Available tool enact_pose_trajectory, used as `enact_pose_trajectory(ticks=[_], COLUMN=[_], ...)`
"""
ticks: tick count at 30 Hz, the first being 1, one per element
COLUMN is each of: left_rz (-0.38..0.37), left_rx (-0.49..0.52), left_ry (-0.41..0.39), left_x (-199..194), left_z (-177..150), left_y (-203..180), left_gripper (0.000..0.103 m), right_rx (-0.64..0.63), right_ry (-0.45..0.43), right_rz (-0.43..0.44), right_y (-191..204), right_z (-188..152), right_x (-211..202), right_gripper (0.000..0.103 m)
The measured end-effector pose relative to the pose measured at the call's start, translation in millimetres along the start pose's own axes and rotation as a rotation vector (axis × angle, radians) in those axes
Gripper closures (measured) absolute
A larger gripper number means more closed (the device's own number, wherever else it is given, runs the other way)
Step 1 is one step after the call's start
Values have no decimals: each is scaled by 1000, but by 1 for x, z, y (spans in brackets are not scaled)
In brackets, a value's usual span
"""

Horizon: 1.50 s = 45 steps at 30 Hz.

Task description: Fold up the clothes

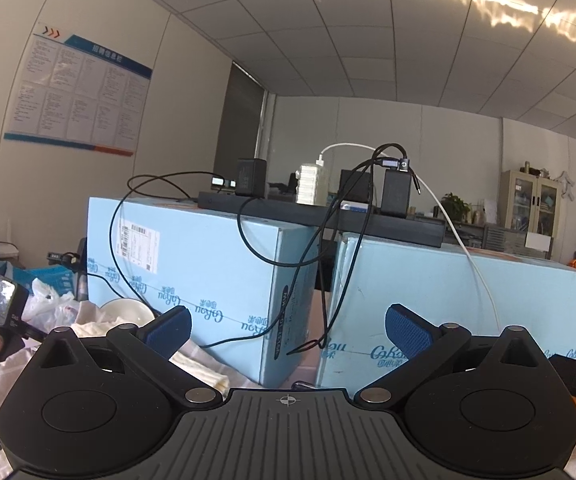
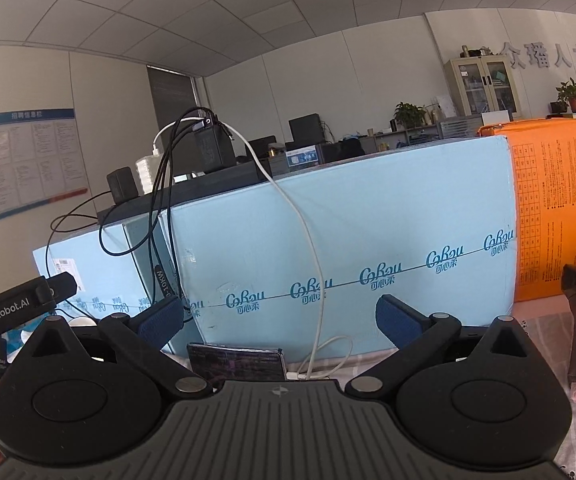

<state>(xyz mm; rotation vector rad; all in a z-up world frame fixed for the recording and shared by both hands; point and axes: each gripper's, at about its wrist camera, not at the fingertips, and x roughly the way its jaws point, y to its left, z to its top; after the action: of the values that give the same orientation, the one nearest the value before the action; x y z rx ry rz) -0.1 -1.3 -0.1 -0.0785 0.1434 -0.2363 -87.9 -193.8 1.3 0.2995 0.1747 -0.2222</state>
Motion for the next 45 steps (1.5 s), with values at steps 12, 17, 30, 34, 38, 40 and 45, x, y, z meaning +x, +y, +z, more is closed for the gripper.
enact_pose_trajectory(ticks=[12, 17, 30, 34, 38, 40, 45], left_rz=[-19, -29, -38, -37, -32, -32, -34], left_rx=[88, 102, 45, 46, 55, 55, 57], left_ry=[10, -44, -136, -126, -124, -131, -131], left_x=[3, 0, -2, -2, -3, -4, -4], left_z=[-9, -11, -11, -10, -9, -9, -8], left_y=[-25, -29, -32, -28, -25, -23, -20], left_gripper=[0, 0, 0, 0, 0, 0, 0], right_rx=[34, 36, 34, 31, 25, 23, 21], right_ry=[-12, -7, 7, 9, 17, 17, 15], right_rz=[-15, -21, -51, -51, -54, -52, -56], right_y=[-13, -12, -13, -13, -12, -12, -12], right_z=[2, 2, 1, 1, 1, 1, 0], right_x=[-2, 1, 8, 8, 9, 9, 9], right_gripper=[0, 0, 0, 0, 0, 0, 0])
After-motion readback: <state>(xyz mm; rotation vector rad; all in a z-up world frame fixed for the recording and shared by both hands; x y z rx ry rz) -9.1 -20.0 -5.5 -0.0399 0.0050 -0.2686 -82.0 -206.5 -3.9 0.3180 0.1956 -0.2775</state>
